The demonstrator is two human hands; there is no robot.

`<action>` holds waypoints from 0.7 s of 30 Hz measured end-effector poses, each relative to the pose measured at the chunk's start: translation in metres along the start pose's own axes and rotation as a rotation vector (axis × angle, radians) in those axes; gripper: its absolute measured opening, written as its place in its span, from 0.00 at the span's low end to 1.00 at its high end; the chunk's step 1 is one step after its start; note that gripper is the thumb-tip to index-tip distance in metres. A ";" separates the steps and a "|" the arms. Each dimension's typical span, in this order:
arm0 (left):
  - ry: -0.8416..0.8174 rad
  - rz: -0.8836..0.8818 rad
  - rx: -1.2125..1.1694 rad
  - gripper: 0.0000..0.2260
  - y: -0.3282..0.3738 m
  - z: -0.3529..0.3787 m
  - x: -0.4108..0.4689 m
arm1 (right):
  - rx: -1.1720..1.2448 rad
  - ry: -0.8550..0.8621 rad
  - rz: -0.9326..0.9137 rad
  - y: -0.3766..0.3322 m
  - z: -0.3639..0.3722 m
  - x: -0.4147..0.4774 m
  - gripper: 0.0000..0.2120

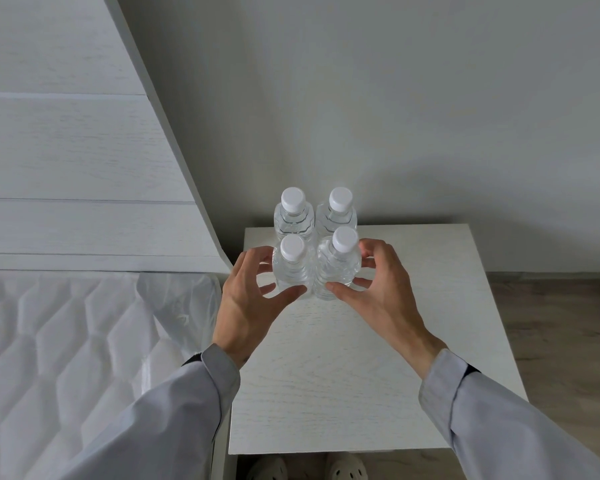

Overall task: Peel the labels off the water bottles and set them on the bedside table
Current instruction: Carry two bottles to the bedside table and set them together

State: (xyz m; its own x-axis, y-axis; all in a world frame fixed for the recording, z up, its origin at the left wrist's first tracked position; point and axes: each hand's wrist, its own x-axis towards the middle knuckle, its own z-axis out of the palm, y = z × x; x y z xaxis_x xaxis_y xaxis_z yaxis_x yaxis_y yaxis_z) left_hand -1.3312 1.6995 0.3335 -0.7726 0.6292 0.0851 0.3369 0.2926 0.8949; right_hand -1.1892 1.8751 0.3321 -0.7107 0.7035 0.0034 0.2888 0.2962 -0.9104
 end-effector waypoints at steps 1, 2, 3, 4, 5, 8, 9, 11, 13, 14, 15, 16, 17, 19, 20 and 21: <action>-0.002 -0.003 0.010 0.28 0.000 0.000 -0.001 | -0.004 0.001 0.001 0.000 0.000 -0.001 0.33; -0.003 -0.008 0.016 0.28 0.001 0.000 -0.001 | -0.012 0.000 0.002 0.000 -0.001 -0.001 0.33; -0.004 -0.014 0.021 0.29 0.002 0.000 -0.001 | -0.021 0.000 0.003 0.000 -0.001 -0.001 0.33; -0.002 -0.016 0.028 0.29 0.001 0.001 -0.001 | -0.029 -0.002 0.006 0.000 -0.002 -0.001 0.33; -0.001 -0.017 0.037 0.29 0.002 0.001 -0.001 | -0.037 -0.002 0.007 0.000 -0.002 -0.001 0.33; 0.002 -0.011 0.061 0.30 0.004 0.000 -0.001 | -0.058 -0.002 0.008 -0.002 -0.002 -0.002 0.34; -0.001 -0.014 0.074 0.30 0.005 0.000 -0.001 | -0.063 -0.003 0.011 -0.002 -0.002 -0.002 0.34; 0.000 -0.018 0.094 0.30 0.006 -0.001 -0.001 | -0.083 0.002 0.010 -0.003 -0.002 -0.003 0.34; 0.000 -0.031 0.110 0.30 0.007 -0.002 -0.002 | -0.093 -0.006 0.016 -0.005 -0.003 -0.003 0.34; -0.001 -0.031 0.119 0.30 0.009 -0.002 -0.002 | -0.100 -0.010 0.017 -0.007 -0.004 -0.004 0.34; -0.007 -0.034 0.123 0.30 0.011 -0.003 -0.002 | -0.104 -0.015 0.020 -0.010 -0.005 -0.004 0.34; -0.011 -0.037 0.125 0.31 0.012 -0.004 -0.002 | -0.107 -0.021 0.028 -0.012 -0.006 -0.003 0.34; -0.020 -0.042 0.134 0.31 0.016 -0.006 -0.003 | -0.115 -0.031 0.032 -0.015 -0.007 -0.004 0.34; -0.051 -0.042 0.156 0.34 0.026 -0.012 -0.006 | -0.158 -0.062 0.050 -0.023 -0.012 -0.006 0.36; -0.064 -0.045 0.175 0.36 0.032 -0.016 -0.006 | -0.178 -0.080 0.069 -0.032 -0.015 -0.007 0.38; -0.076 -0.046 0.202 0.37 0.041 -0.022 -0.006 | -0.204 -0.104 0.080 -0.040 -0.020 -0.007 0.41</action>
State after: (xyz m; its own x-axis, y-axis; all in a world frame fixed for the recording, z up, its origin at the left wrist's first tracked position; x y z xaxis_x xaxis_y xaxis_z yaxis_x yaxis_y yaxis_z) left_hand -1.3253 1.6917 0.3794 -0.7496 0.6618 0.0063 0.4089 0.4557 0.7906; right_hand -1.1830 1.8713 0.3768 -0.7396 0.6628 -0.1173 0.4628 0.3741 -0.8037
